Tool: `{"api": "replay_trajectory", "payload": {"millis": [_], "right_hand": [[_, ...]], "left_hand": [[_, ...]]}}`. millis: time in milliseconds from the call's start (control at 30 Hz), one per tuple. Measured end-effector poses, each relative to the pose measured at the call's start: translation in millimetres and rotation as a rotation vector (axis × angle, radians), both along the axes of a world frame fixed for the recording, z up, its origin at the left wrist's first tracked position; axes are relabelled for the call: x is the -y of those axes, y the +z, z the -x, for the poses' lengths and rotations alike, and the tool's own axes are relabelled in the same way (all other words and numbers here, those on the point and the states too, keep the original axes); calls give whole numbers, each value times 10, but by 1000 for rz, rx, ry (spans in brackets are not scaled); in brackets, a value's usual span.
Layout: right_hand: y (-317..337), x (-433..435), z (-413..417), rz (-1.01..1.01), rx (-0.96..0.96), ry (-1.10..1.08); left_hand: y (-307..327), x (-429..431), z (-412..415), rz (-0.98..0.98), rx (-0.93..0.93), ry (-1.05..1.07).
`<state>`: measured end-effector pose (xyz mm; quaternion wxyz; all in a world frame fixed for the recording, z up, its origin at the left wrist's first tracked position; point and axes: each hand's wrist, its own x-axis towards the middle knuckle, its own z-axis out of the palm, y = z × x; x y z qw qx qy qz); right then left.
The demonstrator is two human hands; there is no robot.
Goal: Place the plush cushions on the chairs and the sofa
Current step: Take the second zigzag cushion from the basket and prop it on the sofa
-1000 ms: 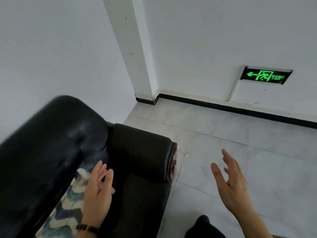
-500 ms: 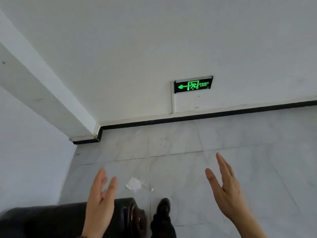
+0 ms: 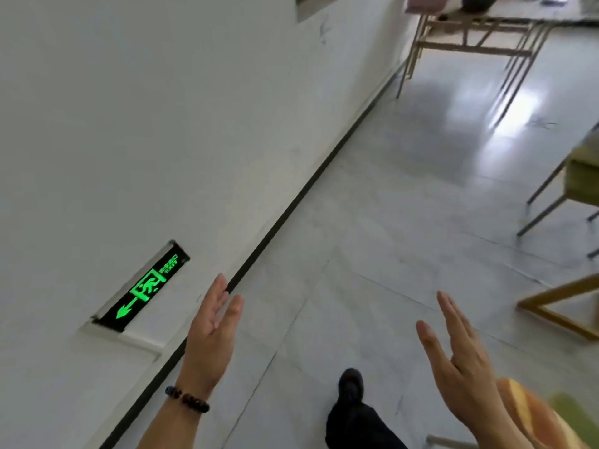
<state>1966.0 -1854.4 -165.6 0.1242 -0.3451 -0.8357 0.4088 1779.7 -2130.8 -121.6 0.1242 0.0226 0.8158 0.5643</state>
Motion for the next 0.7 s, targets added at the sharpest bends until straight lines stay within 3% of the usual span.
{"api": "replay_trajectory", "payload": {"millis": [133, 433, 700], "right_hand": [[-247, -716, 704, 93, -8, -158], [283, -2238, 2974, 81, -81, -111], [89, -3594, 4992, 55, -62, -139]], "left_hand": [[-208, -1035, 973, 6, -6, -93], [199, -2561, 2997, 32, -102, -172], [-283, -4017, 5038, -33, 36, -170]]}}
